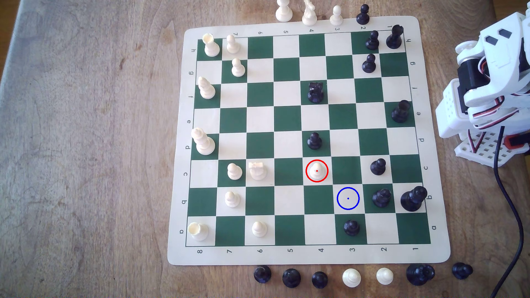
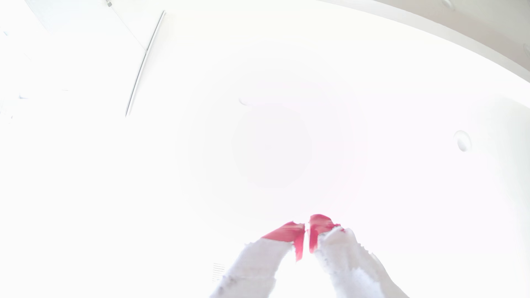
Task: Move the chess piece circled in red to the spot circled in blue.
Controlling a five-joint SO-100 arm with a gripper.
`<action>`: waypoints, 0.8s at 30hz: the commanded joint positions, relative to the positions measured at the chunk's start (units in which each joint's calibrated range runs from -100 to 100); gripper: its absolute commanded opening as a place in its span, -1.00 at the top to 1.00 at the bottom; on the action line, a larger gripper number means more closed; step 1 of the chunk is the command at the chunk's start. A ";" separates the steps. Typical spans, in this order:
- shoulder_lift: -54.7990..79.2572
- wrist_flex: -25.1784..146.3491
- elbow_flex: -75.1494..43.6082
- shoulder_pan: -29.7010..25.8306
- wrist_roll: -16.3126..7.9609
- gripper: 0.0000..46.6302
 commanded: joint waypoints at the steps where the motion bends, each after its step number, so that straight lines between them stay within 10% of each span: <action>1: 0.06 11.42 0.45 -4.08 0.05 0.99; 13: 0.06 71.53 -18.41 -6.66 -0.29 0.99; 24: 0.82 114.86 -39.17 8.67 -0.39 0.99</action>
